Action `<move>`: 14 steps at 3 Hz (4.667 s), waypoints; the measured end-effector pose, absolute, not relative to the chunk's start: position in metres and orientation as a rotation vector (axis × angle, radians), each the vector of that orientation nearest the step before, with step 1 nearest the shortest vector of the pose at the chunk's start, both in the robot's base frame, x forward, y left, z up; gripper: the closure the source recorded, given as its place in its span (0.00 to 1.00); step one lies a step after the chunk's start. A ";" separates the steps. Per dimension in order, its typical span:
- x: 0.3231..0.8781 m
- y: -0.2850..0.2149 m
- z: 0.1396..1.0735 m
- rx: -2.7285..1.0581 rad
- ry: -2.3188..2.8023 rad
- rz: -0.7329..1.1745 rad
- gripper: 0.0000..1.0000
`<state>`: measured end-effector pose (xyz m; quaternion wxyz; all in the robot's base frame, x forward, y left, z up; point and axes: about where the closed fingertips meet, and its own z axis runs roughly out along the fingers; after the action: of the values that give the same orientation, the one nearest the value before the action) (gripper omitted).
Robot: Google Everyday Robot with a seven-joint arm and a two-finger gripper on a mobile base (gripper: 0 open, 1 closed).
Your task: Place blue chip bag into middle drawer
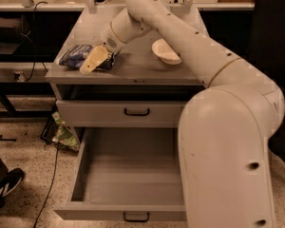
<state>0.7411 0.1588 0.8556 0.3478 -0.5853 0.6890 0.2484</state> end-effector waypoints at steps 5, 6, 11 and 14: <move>0.726 0.074 0.917 -1.427 1.775 0.483 1.00; 0.698 0.036 0.926 -1.414 1.821 0.427 1.00; 0.551 -0.073 0.869 -1.388 1.871 0.572 1.00; 0.477 -0.034 0.762 -1.367 1.792 0.700 1.00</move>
Offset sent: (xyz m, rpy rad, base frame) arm 0.0166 -0.0090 -0.0069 0.0109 -0.0044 -0.0407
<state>0.4769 -0.0337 0.7619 0.3811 -0.5355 0.7020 0.2741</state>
